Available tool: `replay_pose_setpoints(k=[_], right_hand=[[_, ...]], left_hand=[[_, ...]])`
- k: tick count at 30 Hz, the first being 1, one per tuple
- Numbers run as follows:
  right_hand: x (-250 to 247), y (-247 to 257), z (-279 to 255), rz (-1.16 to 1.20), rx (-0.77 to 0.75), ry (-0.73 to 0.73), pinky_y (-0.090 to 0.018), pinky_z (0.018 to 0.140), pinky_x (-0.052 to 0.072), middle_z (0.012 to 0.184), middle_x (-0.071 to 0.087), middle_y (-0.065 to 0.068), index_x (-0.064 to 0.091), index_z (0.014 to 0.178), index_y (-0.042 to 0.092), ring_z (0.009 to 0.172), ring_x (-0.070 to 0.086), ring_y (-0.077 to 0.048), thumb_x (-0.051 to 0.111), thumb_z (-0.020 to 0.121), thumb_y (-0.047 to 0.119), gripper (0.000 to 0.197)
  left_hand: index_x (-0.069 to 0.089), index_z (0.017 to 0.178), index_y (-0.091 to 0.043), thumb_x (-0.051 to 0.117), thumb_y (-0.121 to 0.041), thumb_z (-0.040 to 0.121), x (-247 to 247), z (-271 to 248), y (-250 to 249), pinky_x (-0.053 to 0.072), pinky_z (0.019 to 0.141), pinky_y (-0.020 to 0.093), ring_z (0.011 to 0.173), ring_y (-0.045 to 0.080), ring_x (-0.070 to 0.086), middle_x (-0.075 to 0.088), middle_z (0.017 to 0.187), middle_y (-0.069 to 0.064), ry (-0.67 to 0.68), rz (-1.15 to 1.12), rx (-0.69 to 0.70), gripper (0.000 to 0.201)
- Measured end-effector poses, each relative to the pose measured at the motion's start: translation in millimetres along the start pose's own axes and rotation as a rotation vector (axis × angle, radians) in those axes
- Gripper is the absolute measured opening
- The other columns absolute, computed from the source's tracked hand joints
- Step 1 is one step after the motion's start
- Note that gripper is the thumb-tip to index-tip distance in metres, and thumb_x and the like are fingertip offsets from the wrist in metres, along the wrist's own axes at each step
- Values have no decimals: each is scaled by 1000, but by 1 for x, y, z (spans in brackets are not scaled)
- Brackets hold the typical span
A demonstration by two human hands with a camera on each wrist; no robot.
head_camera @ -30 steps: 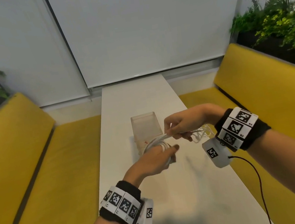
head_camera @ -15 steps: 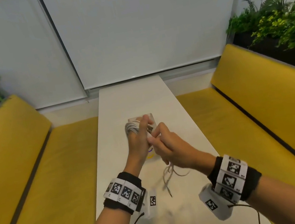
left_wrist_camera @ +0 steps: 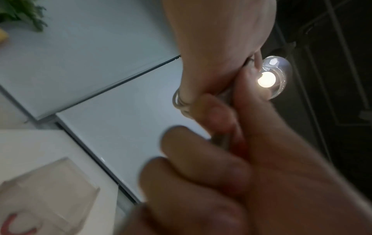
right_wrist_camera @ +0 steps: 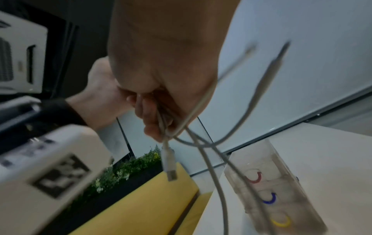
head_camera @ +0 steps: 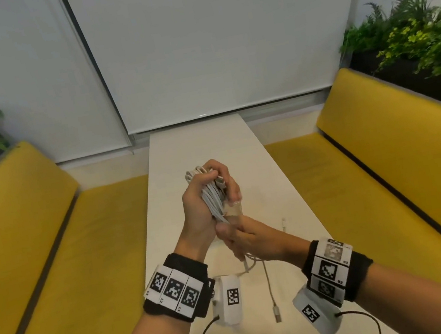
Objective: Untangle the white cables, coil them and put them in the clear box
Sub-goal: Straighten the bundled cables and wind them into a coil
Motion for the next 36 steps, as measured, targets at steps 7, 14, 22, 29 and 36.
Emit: replay_pose_setpoints(k=[7, 14, 22, 29, 36], right_hand=[[-22, -5, 4, 18, 203, 304, -31, 66, 46, 86, 53, -22, 60, 100, -9, 77, 51, -29, 70, 85, 17, 31], [-45, -10, 11, -258, 349, 656, -25, 63, 51, 80, 64, -4, 63, 89, 14, 69, 58, -20, 54, 90, -11, 27], [-63, -15, 19, -347, 472, 609, -18, 52, 47, 68, 63, -2, 65, 99, -4, 56, 53, -12, 57, 94, 0, 10], [-63, 4, 25, -629, 551, 472, -34, 69, 58, 100, 68, -14, 52, 123, 10, 67, 64, -19, 51, 101, 25, 27], [-76, 6, 8, -554, 491, 240, -24, 47, 47, 85, 54, -8, 50, 97, 12, 53, 48, -14, 35, 106, 26, 21]], left_hand=[[52, 75, -1, 48, -23, 92, 32, -27, 23, 17, 30, 31, 27, 18, 35, 41, 39, 5, 438, 48, -404, 27], [52, 70, 4, 53, -23, 85, 37, -47, 31, 43, 49, 15, 32, 23, 42, 48, 51, 19, 510, 408, -587, 32], [51, 69, -4, 49, -12, 87, 49, -63, 53, 31, 39, 15, 36, 4, 40, 47, 58, 8, 726, 653, -811, 20], [69, 68, -15, 49, -64, 91, 11, -51, 83, 57, 76, 35, 67, 14, 64, 67, 64, -3, 722, 1461, -649, 58], [57, 79, -28, 37, -61, 100, -31, -36, 62, 44, 62, 19, 55, -3, 54, 62, 65, -10, 393, 1335, -622, 44]])
Point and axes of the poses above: each hand's wrist, its own z-axis towards the middle knuckle, its own x-axis out of the palm, y = z × x, the point moved 6 cm from there along z, towards the middle knuckle
